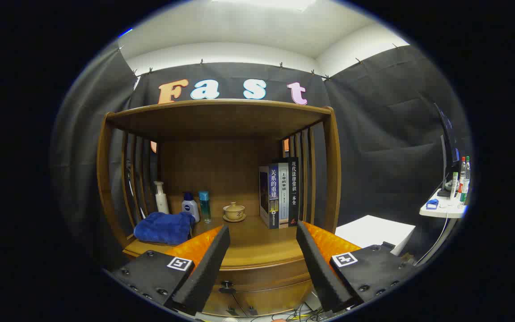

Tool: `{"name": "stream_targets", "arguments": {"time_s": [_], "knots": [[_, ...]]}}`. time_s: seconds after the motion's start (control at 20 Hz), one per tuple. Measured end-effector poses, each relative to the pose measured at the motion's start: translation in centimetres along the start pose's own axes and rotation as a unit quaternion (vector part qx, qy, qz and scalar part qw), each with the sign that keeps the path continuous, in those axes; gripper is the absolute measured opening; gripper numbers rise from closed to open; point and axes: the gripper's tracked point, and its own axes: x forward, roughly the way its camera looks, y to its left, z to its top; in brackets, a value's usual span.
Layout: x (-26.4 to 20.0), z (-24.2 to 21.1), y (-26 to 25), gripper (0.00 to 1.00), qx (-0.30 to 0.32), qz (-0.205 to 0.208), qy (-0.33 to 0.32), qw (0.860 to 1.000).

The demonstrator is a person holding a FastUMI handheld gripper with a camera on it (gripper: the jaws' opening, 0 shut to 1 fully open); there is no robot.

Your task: Pull open the drawer, take out the items inside it, and place them on the countertop above the cabinet.

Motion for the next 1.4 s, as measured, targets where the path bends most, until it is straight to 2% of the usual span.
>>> {"name": "stream_targets", "arguments": {"time_s": [0.95, 1.4], "knots": [[0.6, -1.8, 0.3, 0.98, 0.019, 0.01, 0.003, 1.0], [1.2, -7.2, 1.8, 0.98, 0.037, 0.039, 0.002, 0.999]]}}
